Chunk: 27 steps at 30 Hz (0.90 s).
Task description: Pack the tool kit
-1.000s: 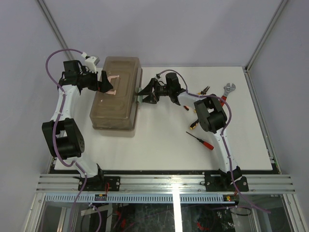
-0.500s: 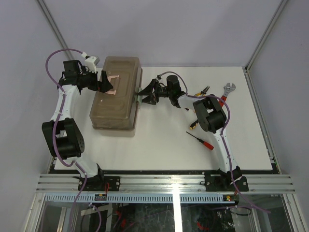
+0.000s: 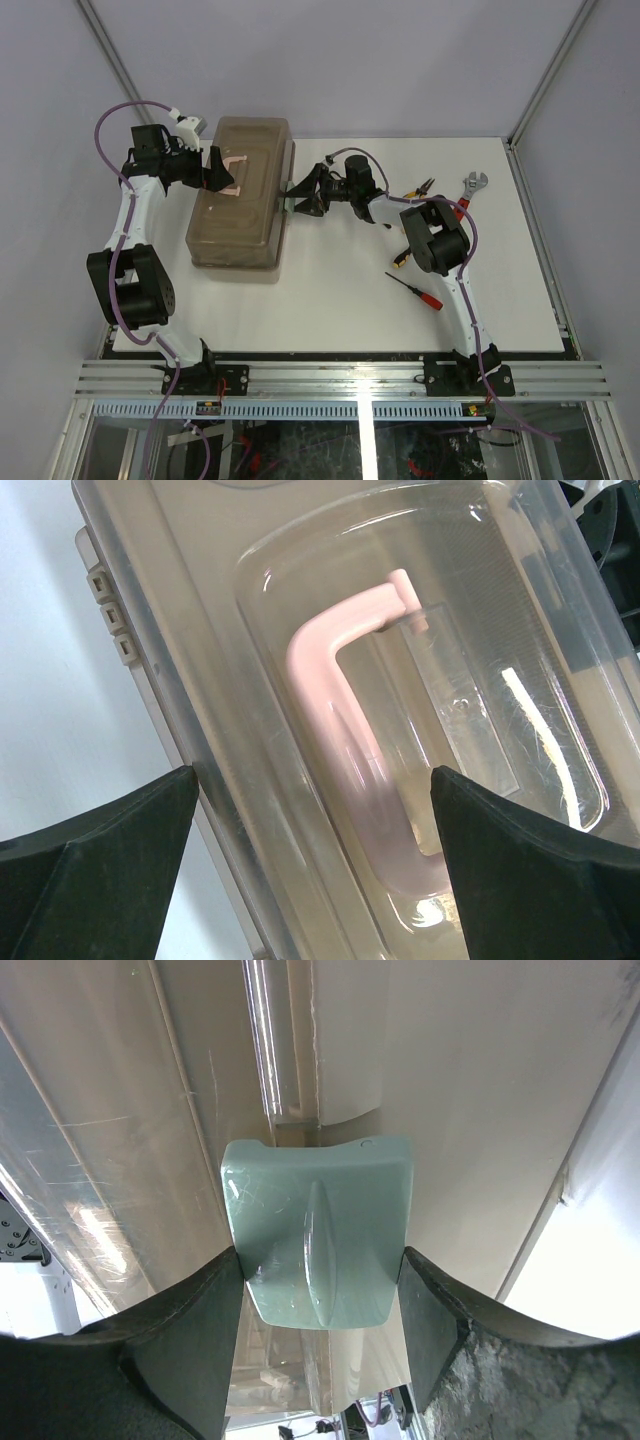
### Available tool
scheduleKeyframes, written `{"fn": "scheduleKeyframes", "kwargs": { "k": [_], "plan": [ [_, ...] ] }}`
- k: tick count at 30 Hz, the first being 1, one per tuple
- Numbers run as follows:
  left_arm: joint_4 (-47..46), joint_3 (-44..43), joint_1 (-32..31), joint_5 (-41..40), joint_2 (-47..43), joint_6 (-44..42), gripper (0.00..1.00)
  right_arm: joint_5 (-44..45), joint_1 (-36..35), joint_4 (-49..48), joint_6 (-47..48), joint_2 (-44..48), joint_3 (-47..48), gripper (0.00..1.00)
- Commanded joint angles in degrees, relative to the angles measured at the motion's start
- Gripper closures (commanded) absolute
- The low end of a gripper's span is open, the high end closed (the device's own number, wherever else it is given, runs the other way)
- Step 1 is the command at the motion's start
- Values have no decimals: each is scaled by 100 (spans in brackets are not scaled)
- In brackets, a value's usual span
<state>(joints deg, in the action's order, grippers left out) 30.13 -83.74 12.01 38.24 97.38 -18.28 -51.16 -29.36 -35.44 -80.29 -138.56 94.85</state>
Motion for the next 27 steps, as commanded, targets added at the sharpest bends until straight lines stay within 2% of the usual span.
{"fn": "scheduleKeyframes", "kwargs": {
  "k": [1,5,9,14,23,27],
  "plan": [
    [1637,662,-419,-527,786,-710,6,-249,-483,-95,-95,392,-19,42],
    [1639,690,-423,-537,781,-725,6,-308,-482,-217,-73,447,-19,26],
    [1638,693,-424,-525,794,-723,6,-337,-482,-300,-47,457,-18,18],
    [1639,695,-419,-522,796,-726,6,-322,-483,-867,-435,412,-236,17],
    [1636,770,-424,-515,770,-723,6,45,-452,-2934,-1459,267,-376,16],
    [1639,796,-419,-534,744,-743,6,164,-433,-3132,-1418,368,-443,16]
  ]
}}
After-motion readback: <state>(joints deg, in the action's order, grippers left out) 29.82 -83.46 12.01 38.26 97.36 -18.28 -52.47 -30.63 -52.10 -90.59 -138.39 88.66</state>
